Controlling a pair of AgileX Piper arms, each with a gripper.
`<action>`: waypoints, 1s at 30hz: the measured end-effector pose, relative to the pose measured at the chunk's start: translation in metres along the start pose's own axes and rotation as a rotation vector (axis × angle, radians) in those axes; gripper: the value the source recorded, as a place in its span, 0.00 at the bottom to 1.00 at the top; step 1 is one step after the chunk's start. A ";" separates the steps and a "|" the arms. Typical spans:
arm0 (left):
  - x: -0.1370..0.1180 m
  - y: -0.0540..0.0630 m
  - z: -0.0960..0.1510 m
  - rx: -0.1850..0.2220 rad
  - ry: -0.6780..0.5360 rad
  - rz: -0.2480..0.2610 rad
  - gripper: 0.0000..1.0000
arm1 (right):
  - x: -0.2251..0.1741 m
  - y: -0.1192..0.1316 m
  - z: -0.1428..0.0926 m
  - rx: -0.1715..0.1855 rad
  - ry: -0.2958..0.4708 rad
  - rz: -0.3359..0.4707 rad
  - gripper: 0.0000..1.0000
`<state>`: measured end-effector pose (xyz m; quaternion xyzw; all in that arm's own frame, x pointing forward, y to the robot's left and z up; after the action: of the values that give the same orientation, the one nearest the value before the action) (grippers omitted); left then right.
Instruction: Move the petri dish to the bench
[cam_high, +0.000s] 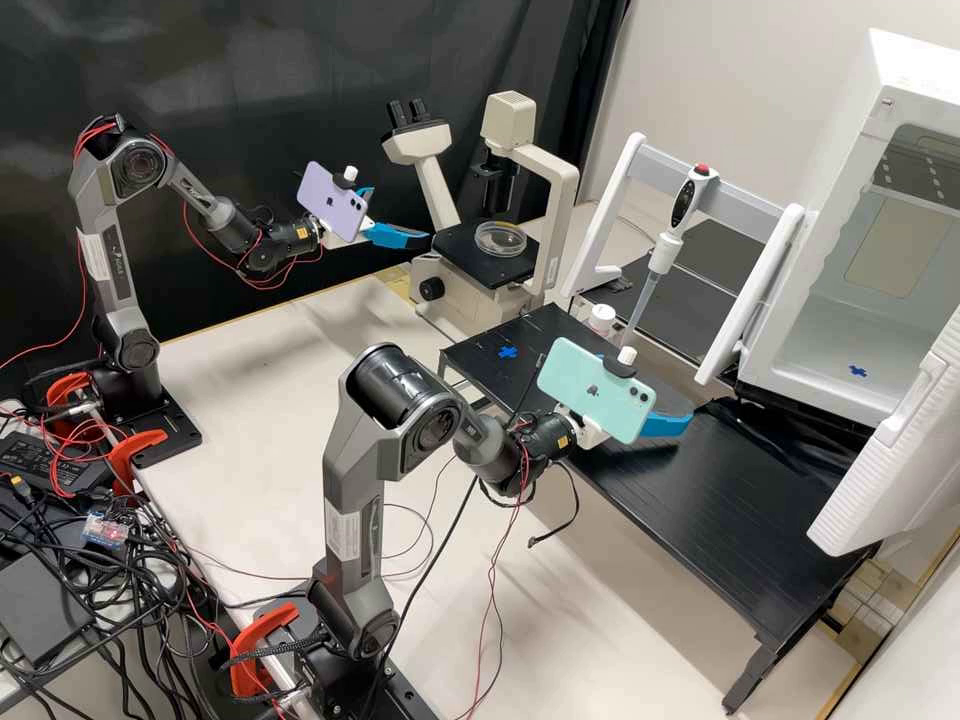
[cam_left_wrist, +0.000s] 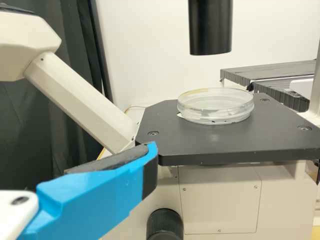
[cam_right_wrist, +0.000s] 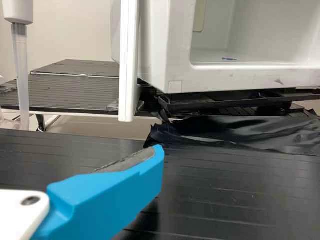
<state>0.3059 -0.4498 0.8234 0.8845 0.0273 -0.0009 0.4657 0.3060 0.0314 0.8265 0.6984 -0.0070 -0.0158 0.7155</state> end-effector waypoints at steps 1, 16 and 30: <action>0.000 0.000 0.000 0.000 0.000 0.000 1.00 | 0.000 0.000 0.000 0.000 0.000 0.000 1.00; 0.000 0.000 0.000 0.000 0.000 0.000 1.00 | -0.018 -0.013 -0.031 -0.003 0.106 -0.028 1.00; 0.000 0.000 0.000 0.000 0.000 0.000 1.00 | -0.044 -0.070 -0.119 -0.177 0.419 -0.093 1.00</action>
<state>0.3059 -0.4498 0.8234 0.8845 0.0273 -0.0009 0.4657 0.2651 0.1503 0.7544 0.6203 0.1753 0.0959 0.7585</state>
